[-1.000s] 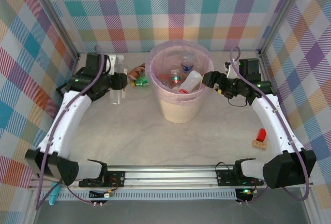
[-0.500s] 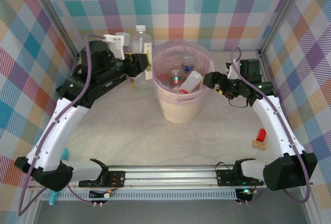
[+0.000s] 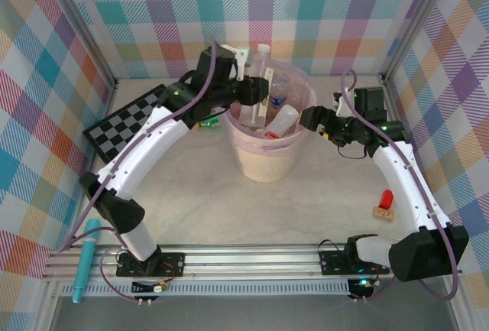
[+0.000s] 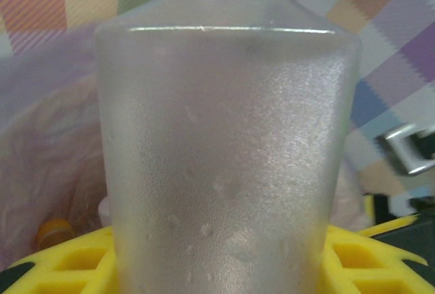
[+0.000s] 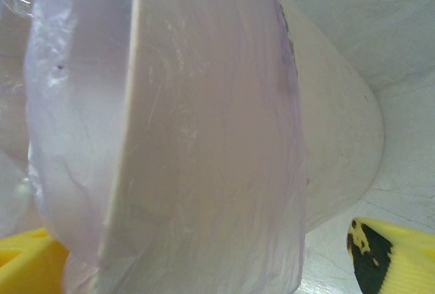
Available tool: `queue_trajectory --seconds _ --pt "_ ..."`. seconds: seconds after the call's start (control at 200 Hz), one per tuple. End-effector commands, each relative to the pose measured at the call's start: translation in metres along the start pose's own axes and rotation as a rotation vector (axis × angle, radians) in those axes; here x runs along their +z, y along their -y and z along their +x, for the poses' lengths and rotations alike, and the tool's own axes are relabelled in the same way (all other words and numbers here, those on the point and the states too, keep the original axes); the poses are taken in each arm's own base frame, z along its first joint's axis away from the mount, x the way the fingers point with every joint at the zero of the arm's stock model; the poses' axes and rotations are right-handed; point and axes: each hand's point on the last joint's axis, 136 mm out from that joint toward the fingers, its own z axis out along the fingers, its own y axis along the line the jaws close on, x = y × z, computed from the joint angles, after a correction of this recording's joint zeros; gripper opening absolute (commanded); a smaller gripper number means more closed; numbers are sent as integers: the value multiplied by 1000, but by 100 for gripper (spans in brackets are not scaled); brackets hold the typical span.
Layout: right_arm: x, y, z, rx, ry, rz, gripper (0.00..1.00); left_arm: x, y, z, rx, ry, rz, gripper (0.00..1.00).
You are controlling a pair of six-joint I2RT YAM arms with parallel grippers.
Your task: Put the plastic bottles in the bin
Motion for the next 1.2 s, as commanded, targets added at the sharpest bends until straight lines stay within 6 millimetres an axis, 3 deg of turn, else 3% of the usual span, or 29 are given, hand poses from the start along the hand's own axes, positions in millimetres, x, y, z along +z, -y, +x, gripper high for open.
queue_trajectory --seconds 0.0,0.065,0.13,0.175,0.27,0.345,0.435,0.52,0.65,0.76,0.87,1.045,1.195 --pt "-4 2 8 1 -17 18 96 -2 -7 8 13 -30 -62 24" --pt "-3 3 7 2 -17 20 96 4 -10 18 19 -70 -65 31" --pt "-2 4 7 3 -18 23 96 4 -10 20 39 -82 -66 44" --pt "-1 4 7 3 -20 21 96 3 -8 16 51 -72 -57 55" --pt "-1 4 7 5 -20 22 96 -3 -1 5 66 -32 -32 68" --pt "-2 4 7 6 -17 24 96 -7 3 -6 83 2 -24 74" --pt "-2 5 7 5 -16 26 96 -7 1 -16 105 32 -49 75" --pt "-2 5 7 6 -17 26 96 -1 -3 -20 123 44 -77 75" --pt "-2 4 7 6 -17 25 96 21 -4 -16 135 30 -68 58" --pt "-3 3 6 5 -14 22 96 45 -15 4 113 -45 -101 42" --pt "-4 2 5 1 -9 21 96 59 -28 28 82 -111 -146 33" --pt "-5 1 5 -3 -6 22 96 66 -37 51 33 -143 -154 28" --pt "-9 3 4 -5 16 40 96 76 -33 66 -5 -159 -115 27"
